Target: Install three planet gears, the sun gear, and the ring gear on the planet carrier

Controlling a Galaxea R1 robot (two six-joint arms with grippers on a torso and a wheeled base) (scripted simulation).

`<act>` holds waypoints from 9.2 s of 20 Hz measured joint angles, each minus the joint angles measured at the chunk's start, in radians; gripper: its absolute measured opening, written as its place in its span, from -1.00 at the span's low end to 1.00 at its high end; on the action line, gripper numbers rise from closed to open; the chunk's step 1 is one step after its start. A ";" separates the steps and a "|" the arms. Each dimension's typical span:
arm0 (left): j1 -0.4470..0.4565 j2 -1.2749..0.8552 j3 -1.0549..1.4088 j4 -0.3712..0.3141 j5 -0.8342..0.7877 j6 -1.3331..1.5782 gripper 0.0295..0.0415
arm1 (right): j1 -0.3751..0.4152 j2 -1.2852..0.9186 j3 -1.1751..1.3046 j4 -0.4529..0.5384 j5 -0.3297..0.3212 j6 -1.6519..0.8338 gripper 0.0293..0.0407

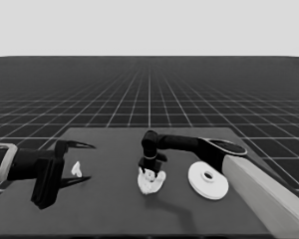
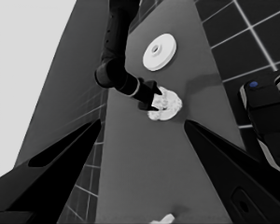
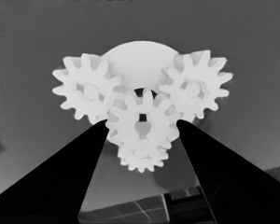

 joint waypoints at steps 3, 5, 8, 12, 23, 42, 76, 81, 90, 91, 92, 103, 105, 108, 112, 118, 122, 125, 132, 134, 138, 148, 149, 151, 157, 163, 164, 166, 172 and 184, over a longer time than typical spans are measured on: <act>0.000 0.000 0.000 0.000 0.000 0.000 0.49 | 0.000 0.000 0.000 0.000 0.000 0.031 -0.72; 0.000 0.000 0.000 0.000 0.000 0.000 0.49 | 0.000 0.000 0.000 0.000 0.000 0.052 -0.72; 0.000 0.000 0.000 0.000 0.000 0.000 0.49 | 0.000 0.000 0.000 0.000 0.000 0.084 -0.72; 0.000 0.000 0.000 0.000 0.000 0.000 0.49 | 0.000 0.000 0.000 0.000 0.000 0.126 -0.72; 0.000 0.000 0.000 0.000 0.000 0.000 0.49 | 0.000 0.000 0.000 0.000 0.000 0.241 -0.72; 0.000 0.000 0.000 0.000 0.000 0.000 0.49 | 0.000 0.000 0.000 0.000 0.000 0.440 -0.72; 0.000 0.000 0.000 0.000 0.000 0.000 0.49 | 0.120 -0.015 0.069 0.097 -0.041 -0.211 0.64; 0.000 0.000 0.000 0.000 0.000 0.000 0.49 | 0.135 -0.017 0.073 0.113 -0.040 -0.330 0.61; 0.000 0.000 0.000 0.000 0.000 0.000 0.49 | -0.245 -1.306 1.388 -0.418 0.312 -1.359 0.61; 0.000 0.000 0.000 0.000 0.000 0.000 0.49 | -0.247 -1.316 1.397 -0.421 0.314 -1.366 0.61; 0.000 0.000 0.000 0.000 0.000 0.000 0.49 | -0.248 -1.321 1.402 -0.423 0.316 -1.369 0.61; 0.000 0.000 0.000 0.000 0.000 0.000 0.49 | 0.094 -0.775 0.402 0.101 0.051 -0.767 0.61; 0.000 0.000 0.000 0.000 0.000 0.000 0.49 | 0.007 -0.750 0.350 0.042 0.103 -0.782 0.61; 0.000 0.000 0.000 0.000 0.000 0.000 0.49 | -0.024 -0.736 0.320 0.020 0.126 -0.791 0.61; 0.000 0.000 0.000 0.000 0.000 0.000 0.49 | -0.030 -0.732 0.313 0.015 0.131 -0.793 0.61; 0.000 0.000 0.000 0.000 0.000 0.000 0.49 | -0.030 -0.732 0.312 0.015 0.132 -0.793 -0.03; 0.000 0.000 0.000 0.000 0.000 0.000 0.49 | -0.030 -0.732 0.312 0.015 0.132 -0.793 -0.03; 0.000 0.000 0.000 0.000 0.000 0.000 0.49 | 0.127 -0.781 0.416 0.134 0.023 -0.759 -0.03; 0.000 0.000 0.000 0.000 0.000 0.000 0.49 | 0.171 -0.784 0.421 0.169 -0.002 -0.758 -0.03; 0.000 0.000 0.000 0.000 0.000 0.000 0.49 | 0.148 -0.419 0.452 0.120 -0.042 -0.301 -0.03; 0.000 0.000 0.000 0.000 0.000 0.000 0.49 | 0.136 -0.069 0.155 0.115 -0.043 -0.311 -0.03; 0.000 0.000 0.000 0.000 0.000 0.000 0.49 | 0.042 -0.012 0.037 0.026 -0.013 -0.363 -0.03; 0.000 0.000 0.000 0.000 0.000 0.000 0.49 | 0.041 -0.012 0.036 0.024 -0.012 -0.364 -0.03; 0.000 0.000 0.000 0.000 0.000 0.000 0.49 | 0.039 -0.011 0.035 0.023 -0.012 -0.365 -0.03; 0.000 0.000 0.000 0.000 0.000 0.000 0.49 | 0.028 -0.012 0.034 0.023 -0.011 -0.333 -0.03; 0.000 0.000 0.000 0.000 0.000 0.000 0.49 | 0.024 -0.013 0.033 0.023 -0.011 -0.281 -0.03; 0.000 0.000 0.000 0.000 0.000 0.000 0.49 | 0.023 -0.013 0.033 0.023 -0.011 -0.273 -0.03; 0.000 0.000 0.000 0.000 0.000 0.000 0.49 | 0.023 -0.013 0.033 0.023 -0.012 -0.255 -0.03; 0.000 0.000 0.000 0.000 0.000 0.000 0.49 | 0.023 -0.013 0.033 0.023 -0.012 -0.203 -0.03; 0.000 0.000 0.000 0.000 0.000 0.000 0.49 | 0.023 -0.013 0.033 0.023 -0.011 -0.098 -0.03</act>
